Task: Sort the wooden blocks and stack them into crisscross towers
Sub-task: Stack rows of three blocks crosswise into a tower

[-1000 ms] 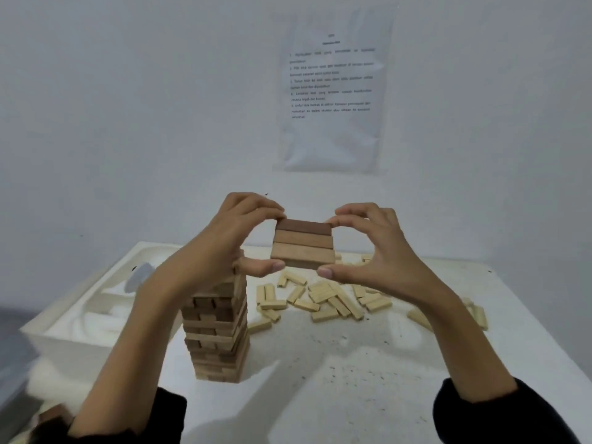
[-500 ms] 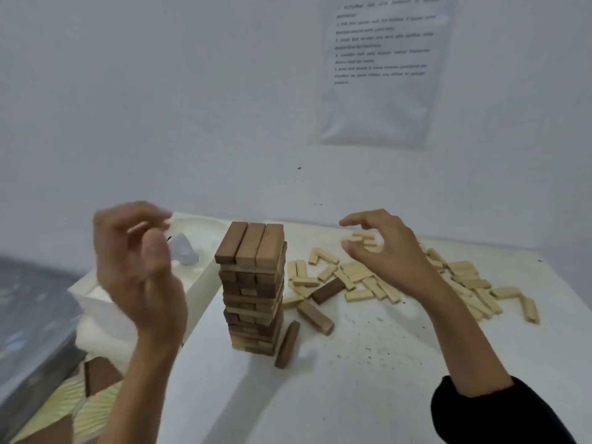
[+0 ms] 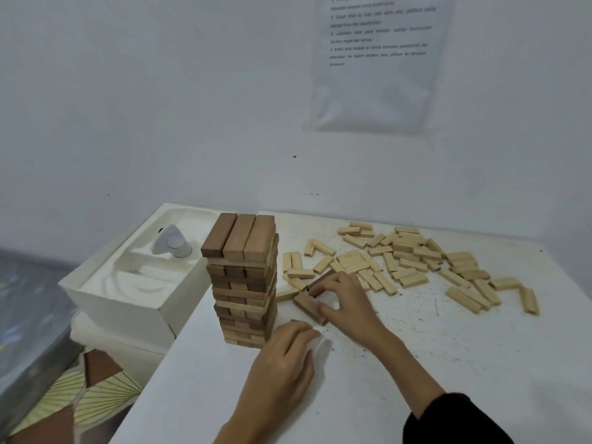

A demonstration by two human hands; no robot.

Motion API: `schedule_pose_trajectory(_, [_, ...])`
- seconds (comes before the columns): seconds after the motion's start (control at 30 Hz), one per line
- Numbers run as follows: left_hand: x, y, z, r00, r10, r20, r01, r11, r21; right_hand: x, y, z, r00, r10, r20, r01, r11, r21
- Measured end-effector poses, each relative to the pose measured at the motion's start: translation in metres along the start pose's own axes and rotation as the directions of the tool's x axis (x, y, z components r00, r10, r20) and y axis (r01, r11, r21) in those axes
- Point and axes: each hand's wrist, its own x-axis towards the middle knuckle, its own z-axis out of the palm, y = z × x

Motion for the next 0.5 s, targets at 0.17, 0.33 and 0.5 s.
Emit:
schedule_pose_trajectory(0.17, [-0.003,-0.008,0.013,0.989,-0.121,0.081,0.118,0.992,0.036,0.006,0.005,0.003,0.999,-0.035,0.005,0.035,0.991,-0.132])
schedule_pose_trajectory(0.33, [-0.004,-0.009,0.015,0.972,-0.18,0.151,0.177,0.984,0.033,0.005,0.01,0.005,0.991,-0.041,0.124,0.069,0.97,-0.233])
schedule_pose_trajectory(0.5, [-0.003,-0.011,0.023,0.963,-0.239,0.123,0.24,0.971,0.012,0.004,0.009,-0.004,0.984,-0.013,0.178,0.075,0.935,-0.347])
